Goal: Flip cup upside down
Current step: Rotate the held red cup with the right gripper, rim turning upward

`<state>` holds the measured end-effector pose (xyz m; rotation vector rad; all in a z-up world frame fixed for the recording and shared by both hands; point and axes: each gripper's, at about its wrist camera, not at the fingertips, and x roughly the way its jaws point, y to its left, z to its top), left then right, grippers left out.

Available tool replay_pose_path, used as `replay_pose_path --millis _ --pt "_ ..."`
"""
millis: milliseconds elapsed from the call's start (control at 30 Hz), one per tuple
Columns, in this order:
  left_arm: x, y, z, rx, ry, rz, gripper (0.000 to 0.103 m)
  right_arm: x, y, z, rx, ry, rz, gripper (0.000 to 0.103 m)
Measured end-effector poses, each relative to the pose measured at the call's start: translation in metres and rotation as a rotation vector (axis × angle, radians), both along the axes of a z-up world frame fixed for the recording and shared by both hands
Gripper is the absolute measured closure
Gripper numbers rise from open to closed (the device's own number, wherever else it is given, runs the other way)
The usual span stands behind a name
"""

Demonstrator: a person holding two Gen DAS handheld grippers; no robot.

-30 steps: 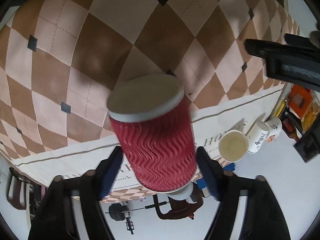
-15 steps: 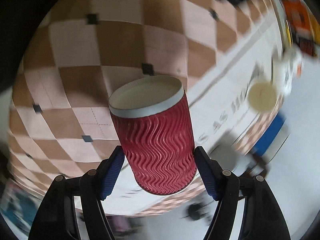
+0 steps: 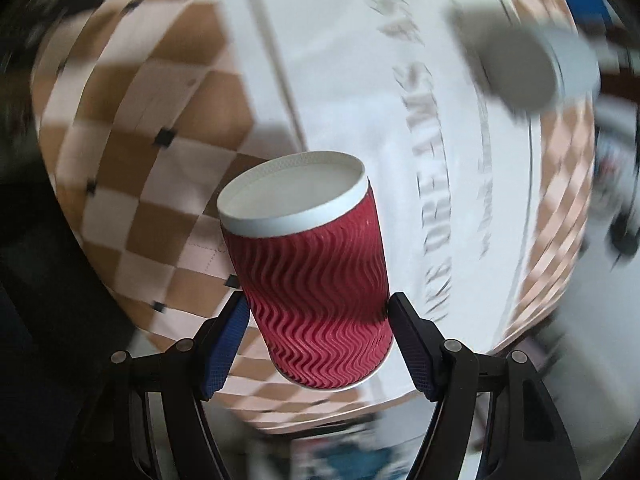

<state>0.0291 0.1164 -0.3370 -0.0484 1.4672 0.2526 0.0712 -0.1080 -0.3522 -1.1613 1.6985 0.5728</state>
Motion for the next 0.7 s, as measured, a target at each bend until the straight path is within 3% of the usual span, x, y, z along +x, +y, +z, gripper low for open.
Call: replay_pose_path --millis 300,533,600,633,700 --pt "0.011 -0.020 0.007 -0.014 -0.010 -0.041 0.000 0.045 -0.079 -0.017 0.076 0.206 -0.744 0.030" --pt "0.017 -0.036 0.004 -0.030 0.012 -0.079 0.000 0.057 -0.113 -0.024 0.136 0.232 -1.013 0.029" --pt "0.019 -0.041 0.003 -0.040 0.017 -0.089 0.000 0.057 -0.117 -0.026 0.150 0.259 -1.045 0.028" --pt "0.020 -0.044 0.003 -0.053 0.016 -0.095 0.000 0.058 -0.119 -0.027 0.148 0.262 -1.042 0.023" --pt "0.023 -0.049 0.003 -0.080 0.009 -0.103 0.000 0.064 -0.115 -0.022 0.154 0.215 -0.983 0.016"
